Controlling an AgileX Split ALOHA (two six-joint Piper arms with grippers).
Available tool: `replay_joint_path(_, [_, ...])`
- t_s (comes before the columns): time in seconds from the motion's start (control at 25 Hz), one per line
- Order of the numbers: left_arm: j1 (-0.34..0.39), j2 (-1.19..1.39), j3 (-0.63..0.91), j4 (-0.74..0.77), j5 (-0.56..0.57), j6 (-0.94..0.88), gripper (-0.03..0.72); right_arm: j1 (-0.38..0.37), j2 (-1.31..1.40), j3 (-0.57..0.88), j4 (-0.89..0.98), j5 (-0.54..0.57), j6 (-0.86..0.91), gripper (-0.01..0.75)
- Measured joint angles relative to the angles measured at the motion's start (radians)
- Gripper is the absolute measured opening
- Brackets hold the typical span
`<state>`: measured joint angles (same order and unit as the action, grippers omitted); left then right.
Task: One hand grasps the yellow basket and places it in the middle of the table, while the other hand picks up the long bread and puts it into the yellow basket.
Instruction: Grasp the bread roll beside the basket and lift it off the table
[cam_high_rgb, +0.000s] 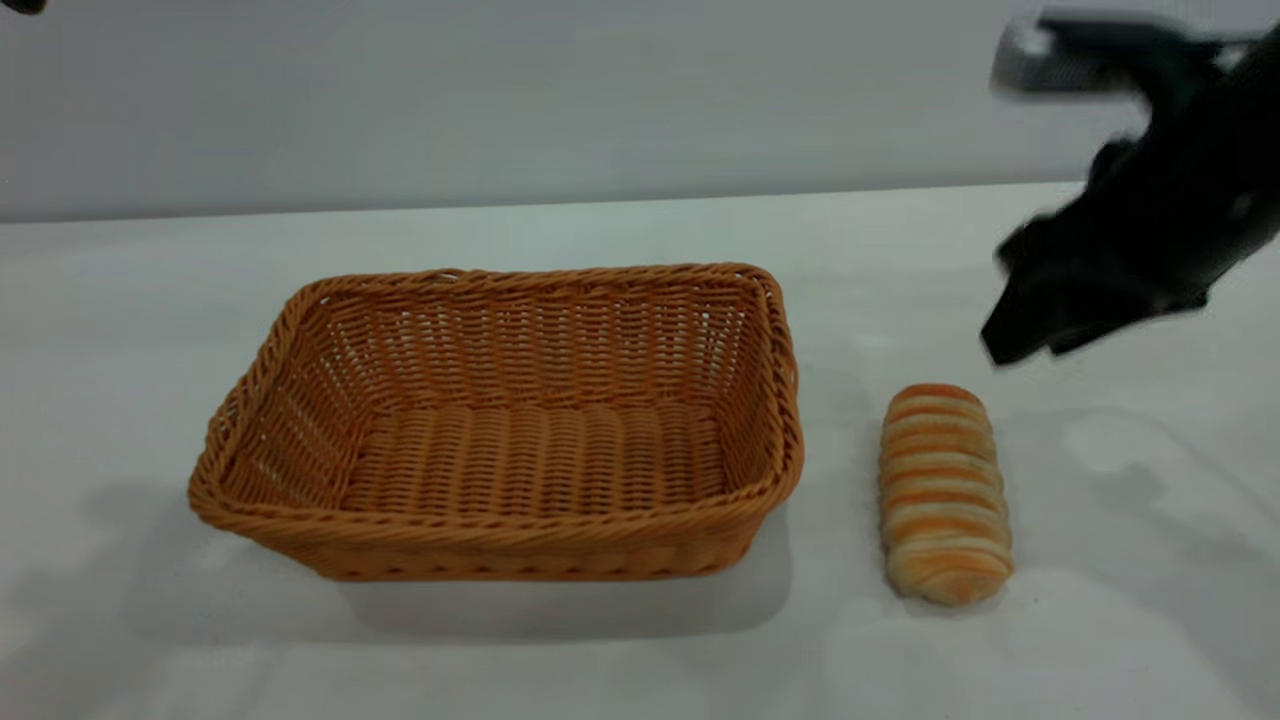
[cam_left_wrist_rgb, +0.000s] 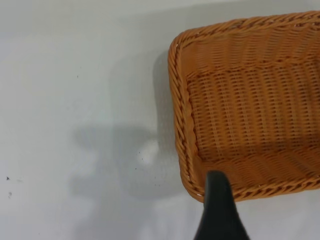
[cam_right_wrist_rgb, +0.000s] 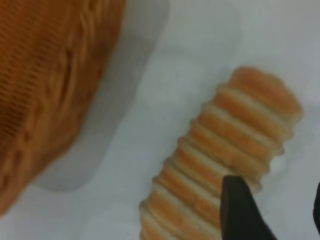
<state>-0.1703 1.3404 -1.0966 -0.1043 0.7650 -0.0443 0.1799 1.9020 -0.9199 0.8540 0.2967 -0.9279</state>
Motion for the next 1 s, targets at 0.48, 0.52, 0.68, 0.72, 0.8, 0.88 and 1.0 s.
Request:
replay_joint_path(0.48, [0.000,0.000,0.000,0.000,0.022,0.000,0.542,0.113,0.180,-0.010,0.044,-0.157,-0.007,0.399])
replay_joint_path(0.52, [0.000,0.000,0.000,0.000,0.024,0.000,0.542,0.118,0.194,-0.010,0.048,-0.165,-0.010,0.399])
replay_joint_path(0.68, [0.000,0.000,0.000,0.000,0.027,0.000,0.542,0.119,0.229,-0.015,0.056,-0.183,-0.010,0.335])
replay_joint_path(0.72, [0.000,0.000,0.000,0.000,0.029,0.000,0.542,0.119,0.231,-0.017,0.056,-0.184,-0.010,0.295])
replay_joint_path(0.8, [0.000,0.000,0.000,0.000,0.036,0.000,0.542,0.119,0.232,-0.017,0.056,-0.184,-0.010,0.193])
replay_joint_path(0.88, [0.000,0.000,0.000,0.000,0.046,0.000,0.542,0.119,0.232,-0.018,0.056,-0.183,-0.013,0.070])
replay_joint_path(1.0, [0.000,0.000,0.000,0.000,0.058,0.000,0.542,0.119,0.212,-0.018,0.052,-0.169,-0.030,0.023])
